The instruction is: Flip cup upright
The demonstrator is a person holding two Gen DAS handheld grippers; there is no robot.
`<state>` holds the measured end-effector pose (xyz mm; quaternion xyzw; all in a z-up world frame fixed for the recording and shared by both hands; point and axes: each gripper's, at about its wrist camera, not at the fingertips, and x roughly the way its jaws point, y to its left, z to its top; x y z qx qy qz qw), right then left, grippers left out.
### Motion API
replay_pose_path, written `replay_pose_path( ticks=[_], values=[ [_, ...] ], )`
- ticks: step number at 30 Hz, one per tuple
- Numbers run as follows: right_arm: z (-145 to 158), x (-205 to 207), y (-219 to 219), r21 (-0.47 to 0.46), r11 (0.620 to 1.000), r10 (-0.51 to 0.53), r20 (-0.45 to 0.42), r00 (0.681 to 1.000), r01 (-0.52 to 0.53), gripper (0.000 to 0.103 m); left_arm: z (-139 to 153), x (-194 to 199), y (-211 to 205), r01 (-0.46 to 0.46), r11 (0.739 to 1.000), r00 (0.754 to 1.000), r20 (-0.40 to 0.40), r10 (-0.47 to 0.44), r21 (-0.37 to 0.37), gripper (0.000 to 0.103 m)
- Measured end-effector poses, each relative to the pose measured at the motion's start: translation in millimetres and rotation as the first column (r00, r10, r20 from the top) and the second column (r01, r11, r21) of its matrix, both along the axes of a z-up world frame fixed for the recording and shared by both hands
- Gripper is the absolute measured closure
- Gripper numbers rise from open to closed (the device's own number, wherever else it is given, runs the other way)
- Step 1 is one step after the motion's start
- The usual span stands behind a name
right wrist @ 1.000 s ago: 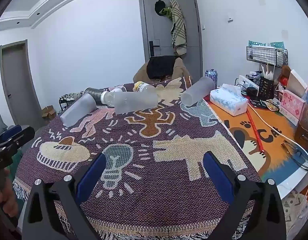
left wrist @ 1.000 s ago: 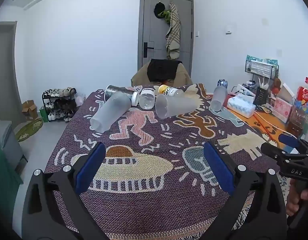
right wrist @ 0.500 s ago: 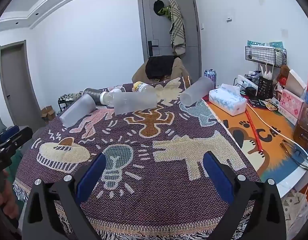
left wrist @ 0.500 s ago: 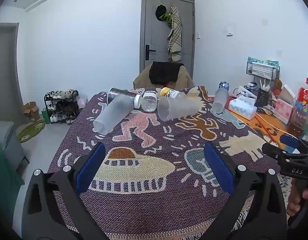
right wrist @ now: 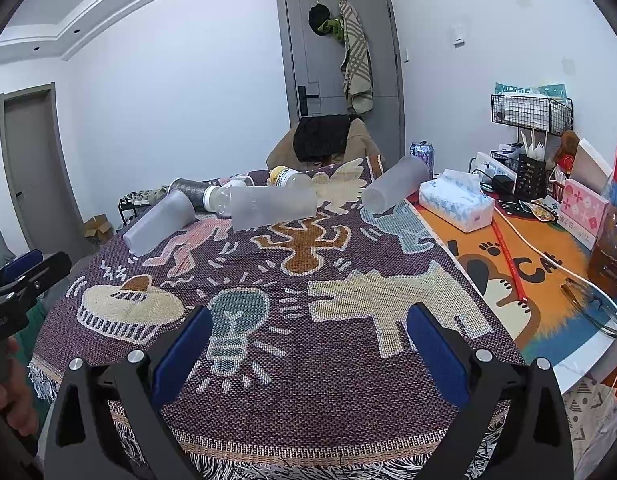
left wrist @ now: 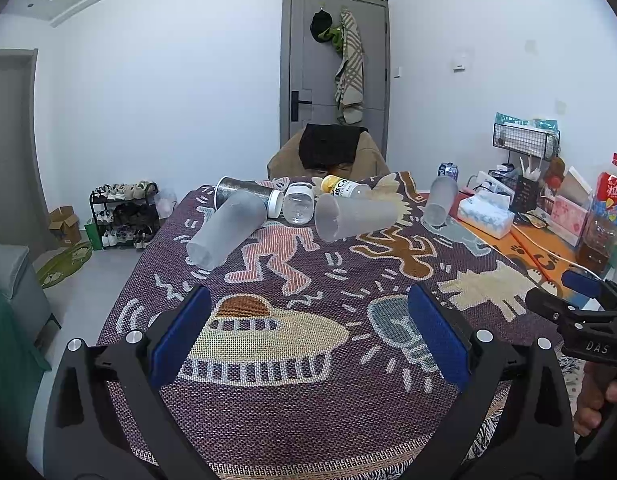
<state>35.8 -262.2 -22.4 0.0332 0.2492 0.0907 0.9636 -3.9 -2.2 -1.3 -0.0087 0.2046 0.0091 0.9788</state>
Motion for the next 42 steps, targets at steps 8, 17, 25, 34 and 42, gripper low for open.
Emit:
replay_pose_path(
  ticks=[8,17,25,34,42],
  values=[
    [-1.8,-0.3,-1.3,0.004,1.000,-0.002,-0.003,1.000,0.002,0.007,0.1,-0.7,-1.8,0.000,1.000,1.000,0.003,0.000,0.001,0.005],
    [-2.9,-1.3,-2.9,0.003,1.000,-0.005,-0.002,1.000,0.005,0.007,0.0,-1.0,-2.8,0.002,1.000,1.000,0.001,-0.002,0.001,0.005],
    [-4.0,-0.1,-1.8,-0.002,1.000,-0.007,-0.004,1.000,0.007,0.007,-1.0,-4.3,-3.7,0.006,1.000,1.000,0.002,-0.006,-0.004,0.005],
    [-3.9,-0.2,-0.8,-0.005,1.000,-0.006,-0.005,1.000,0.006,0.007,0.4,-2.6,-2.4,-0.001,1.000,1.000,0.000,0.001,-0.008,0.005],
    [-5.6,0.3,-0.2,-0.009,1.000,0.015,-0.006,1.000,-0.015,0.007,-1.0,-0.5,-0.5,-0.015,1.000,1.000,-0.007,0.015,-0.006,0.005]
  ],
)
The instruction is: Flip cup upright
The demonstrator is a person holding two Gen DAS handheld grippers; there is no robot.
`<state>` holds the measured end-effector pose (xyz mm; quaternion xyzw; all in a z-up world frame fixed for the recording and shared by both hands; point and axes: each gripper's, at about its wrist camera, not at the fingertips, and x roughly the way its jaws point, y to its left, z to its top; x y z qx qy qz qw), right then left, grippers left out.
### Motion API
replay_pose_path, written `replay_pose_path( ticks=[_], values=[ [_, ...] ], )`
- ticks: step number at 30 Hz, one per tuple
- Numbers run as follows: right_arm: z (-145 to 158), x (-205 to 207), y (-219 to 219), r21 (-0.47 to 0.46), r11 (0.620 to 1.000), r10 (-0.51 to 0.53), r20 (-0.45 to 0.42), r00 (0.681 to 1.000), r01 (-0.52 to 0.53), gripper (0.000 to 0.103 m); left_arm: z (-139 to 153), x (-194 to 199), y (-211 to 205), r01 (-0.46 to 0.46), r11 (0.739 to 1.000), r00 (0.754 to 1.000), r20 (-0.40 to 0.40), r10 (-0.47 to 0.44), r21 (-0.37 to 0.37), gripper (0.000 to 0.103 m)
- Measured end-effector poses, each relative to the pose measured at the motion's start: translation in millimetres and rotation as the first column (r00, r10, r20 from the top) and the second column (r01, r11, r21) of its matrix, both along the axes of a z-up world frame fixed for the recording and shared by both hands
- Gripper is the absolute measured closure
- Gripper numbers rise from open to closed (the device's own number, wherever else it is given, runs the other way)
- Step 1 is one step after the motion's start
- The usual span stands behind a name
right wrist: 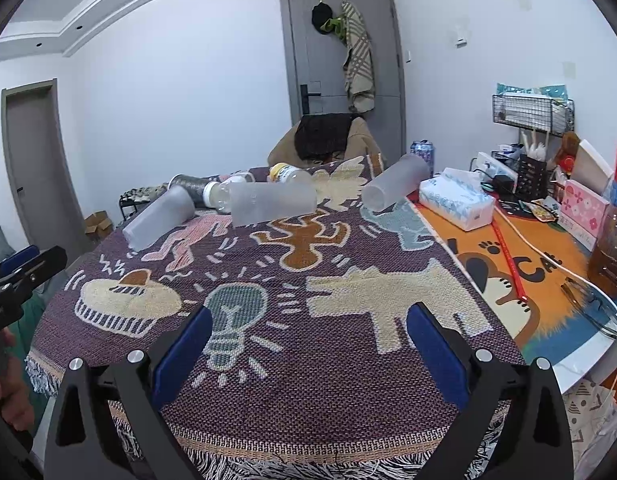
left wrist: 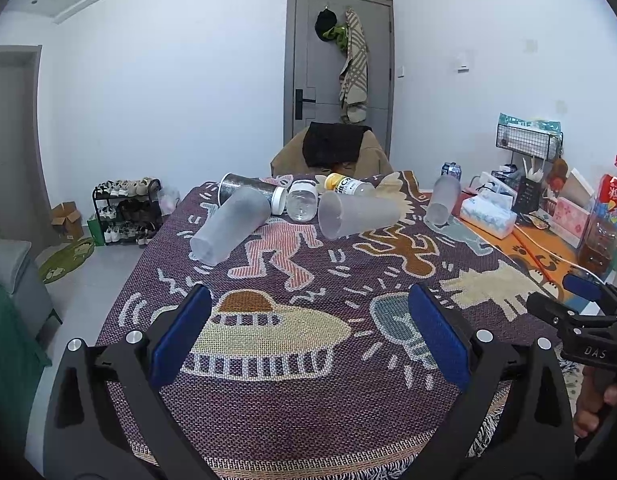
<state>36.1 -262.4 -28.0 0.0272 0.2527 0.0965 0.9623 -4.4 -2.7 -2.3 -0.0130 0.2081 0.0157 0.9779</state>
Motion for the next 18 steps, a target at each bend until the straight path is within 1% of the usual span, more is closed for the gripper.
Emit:
replay_pose_path(
  ticks=[6,9,18],
  values=[
    [-2,4,2,-0.003,1.000,0.016,0.000,1.000,-0.016,0.008,-2,4,1,0.000,1.000,1.000,-0.009,0.000,0.003,0.005],
    [2,8,1,-0.017,0.999,0.027,0.009,1.000,-0.027,0.008,-5,9,2,-0.002,1.000,1.000,-0.018,0.002,-0.002,0.005],
    [21,44,8,-0.119,0.989,0.095,0.034,0.995,-0.091,0.008,-12,37,11,-0.034,0.999,0.998,-0.059,0.031,-0.037,0.005]
  ],
)
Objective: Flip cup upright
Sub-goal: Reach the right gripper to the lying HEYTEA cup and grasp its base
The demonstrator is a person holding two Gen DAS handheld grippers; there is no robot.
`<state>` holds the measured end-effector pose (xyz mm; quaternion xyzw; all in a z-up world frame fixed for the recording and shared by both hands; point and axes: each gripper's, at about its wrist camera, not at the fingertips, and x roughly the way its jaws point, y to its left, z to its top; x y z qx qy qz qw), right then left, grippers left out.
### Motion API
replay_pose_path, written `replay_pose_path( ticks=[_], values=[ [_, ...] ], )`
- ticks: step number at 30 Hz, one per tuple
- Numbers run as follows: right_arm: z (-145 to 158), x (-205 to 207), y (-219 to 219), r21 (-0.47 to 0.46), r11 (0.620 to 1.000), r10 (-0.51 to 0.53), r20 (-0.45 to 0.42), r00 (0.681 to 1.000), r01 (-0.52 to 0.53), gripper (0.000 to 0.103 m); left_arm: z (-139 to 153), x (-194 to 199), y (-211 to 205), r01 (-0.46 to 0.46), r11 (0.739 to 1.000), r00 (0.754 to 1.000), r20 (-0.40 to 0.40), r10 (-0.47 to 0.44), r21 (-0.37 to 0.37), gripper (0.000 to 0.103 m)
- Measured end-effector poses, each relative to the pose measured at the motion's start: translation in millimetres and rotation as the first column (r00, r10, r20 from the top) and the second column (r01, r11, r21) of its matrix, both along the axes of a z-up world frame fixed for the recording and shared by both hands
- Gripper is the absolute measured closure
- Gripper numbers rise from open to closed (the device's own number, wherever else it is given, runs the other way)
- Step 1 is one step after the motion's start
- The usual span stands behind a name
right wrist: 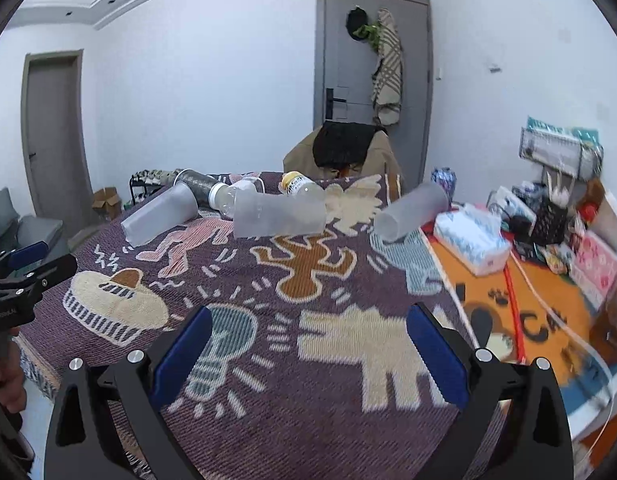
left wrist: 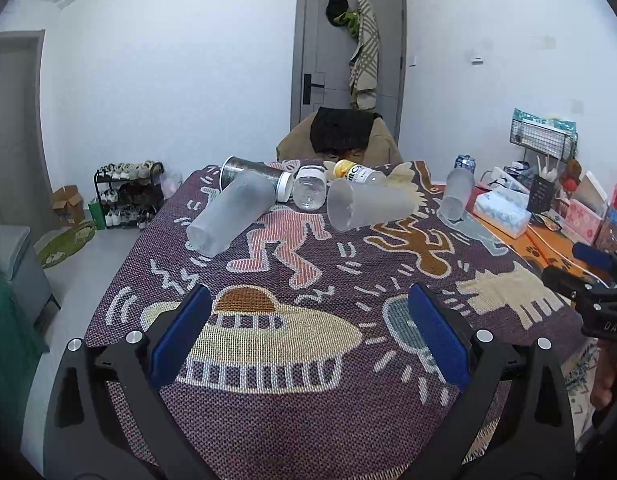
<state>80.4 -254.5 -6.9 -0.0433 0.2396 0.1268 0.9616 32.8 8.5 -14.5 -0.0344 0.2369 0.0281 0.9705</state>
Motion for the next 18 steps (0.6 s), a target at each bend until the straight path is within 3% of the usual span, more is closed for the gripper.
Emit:
replay_pose_path(
  ticks=[13,18],
  values=[
    [24,83,40,-0.258,0.956,0.152,0.017,0.988,-0.142,0.008,-7,44,27,-0.099,0.993,0.994,-0.062,0.095,-0.069,0.005],
    [25,112,54,-0.312,0.932,0.189,-0.014,0.982,-0.184,0.010,-6,58,46,-0.167,0.980,0.984,-0.082,0.158,-0.106,0.005]
  ],
)
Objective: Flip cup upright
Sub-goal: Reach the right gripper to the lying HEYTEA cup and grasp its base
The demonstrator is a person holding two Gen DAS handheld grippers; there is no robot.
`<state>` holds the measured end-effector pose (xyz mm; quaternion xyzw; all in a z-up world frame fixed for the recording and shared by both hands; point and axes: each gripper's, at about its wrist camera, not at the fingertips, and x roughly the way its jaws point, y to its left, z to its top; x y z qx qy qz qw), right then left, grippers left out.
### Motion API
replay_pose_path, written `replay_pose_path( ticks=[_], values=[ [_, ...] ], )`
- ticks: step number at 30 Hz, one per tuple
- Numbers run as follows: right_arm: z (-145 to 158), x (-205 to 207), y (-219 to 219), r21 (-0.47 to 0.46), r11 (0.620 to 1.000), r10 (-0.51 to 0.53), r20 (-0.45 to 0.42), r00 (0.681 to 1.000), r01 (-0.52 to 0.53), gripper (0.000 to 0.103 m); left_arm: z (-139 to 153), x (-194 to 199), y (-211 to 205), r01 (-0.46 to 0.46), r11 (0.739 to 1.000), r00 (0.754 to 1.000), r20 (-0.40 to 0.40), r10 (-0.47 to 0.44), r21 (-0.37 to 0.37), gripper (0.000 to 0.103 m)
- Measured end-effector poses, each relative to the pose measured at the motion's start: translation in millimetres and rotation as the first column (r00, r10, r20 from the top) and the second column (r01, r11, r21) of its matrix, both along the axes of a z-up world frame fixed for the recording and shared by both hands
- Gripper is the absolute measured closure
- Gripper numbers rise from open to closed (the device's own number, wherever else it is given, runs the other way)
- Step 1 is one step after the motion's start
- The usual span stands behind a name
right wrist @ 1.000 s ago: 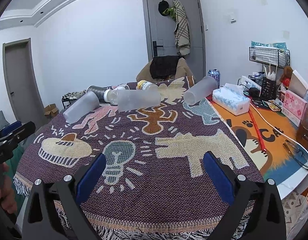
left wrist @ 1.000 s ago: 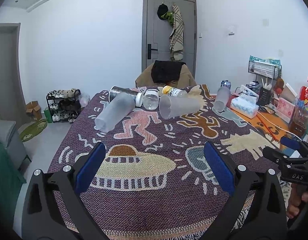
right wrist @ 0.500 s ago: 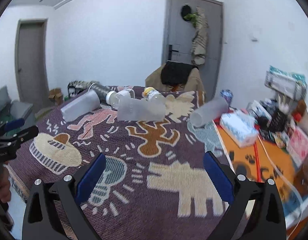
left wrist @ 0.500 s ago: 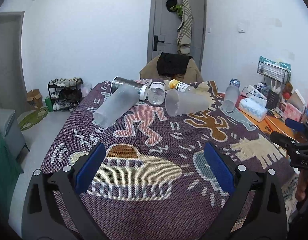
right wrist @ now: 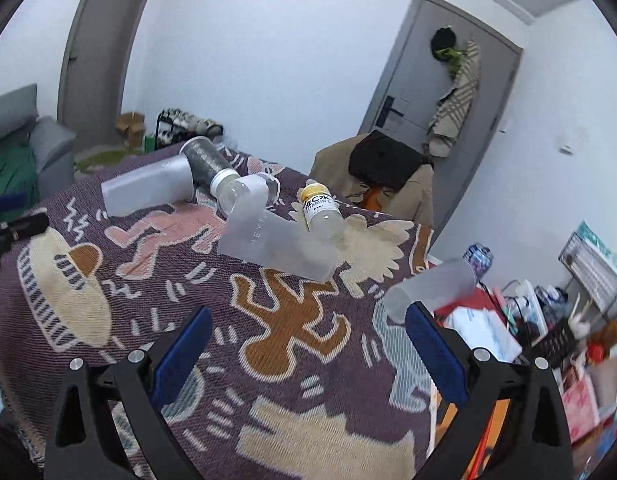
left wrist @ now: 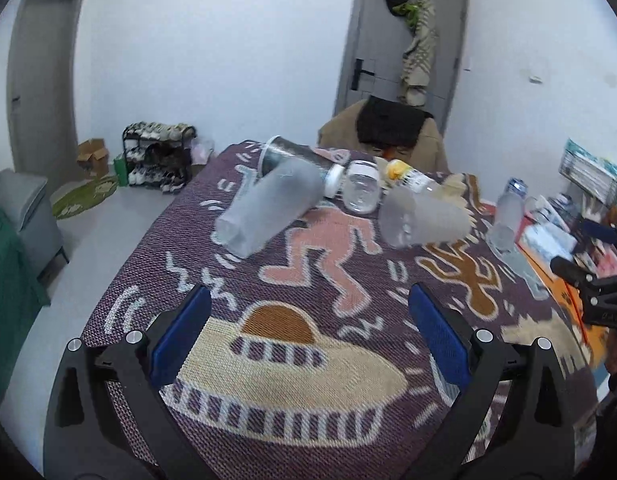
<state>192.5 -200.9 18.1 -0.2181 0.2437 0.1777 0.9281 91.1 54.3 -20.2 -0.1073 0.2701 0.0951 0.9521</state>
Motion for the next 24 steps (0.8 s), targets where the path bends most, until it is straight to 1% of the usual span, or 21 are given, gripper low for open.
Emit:
replay_pose_path(
  ticks=[2,6,9,12,15,20,24],
  values=[
    [-1,12,8,-0.035,0.999,0.021,-0.006,1.000,-0.021,0.010,1,7,7,-0.019,0.999,1.000,-0.008,0.019,-0.027,0.005],
    [-4,35,24,-0.089,0.995,0.050,-0.016,0.999,-0.051,0.010,2,19,18,-0.055,0.997,0.998,-0.019,0.054,-0.053,0.005],
    [-14,54,44,-0.157,0.984,0.081,-0.019,0.996,-0.083,0.009,2,30,24,-0.074,0.994,0.997,-0.036,0.072,-0.078,0.005],
    [-25,69,59,-0.212,0.973,0.091,-0.030,0.995,-0.095,0.008,1,39,30,-0.089,0.991,0.996,-0.041,0.085,-0.098,0.005],
    [-36,82,75,-0.261,0.957,0.117,-0.046,0.992,-0.125,0.008,1,48,34,-0.108,0.988,0.993,-0.053,0.103,-0.114,0.005],
    [-60,102,102,-0.368,0.913,0.169,-0.044,0.985,-0.173,0.008,0,62,40,-0.131,0.981,0.990,-0.069,0.122,-0.142,0.005],
    [-73,115,114,-0.419,0.886,0.195,-0.047,0.980,-0.197,0.008,-3,75,41,-0.134,0.980,0.989,-0.081,0.123,-0.149,0.005]
  ],
)
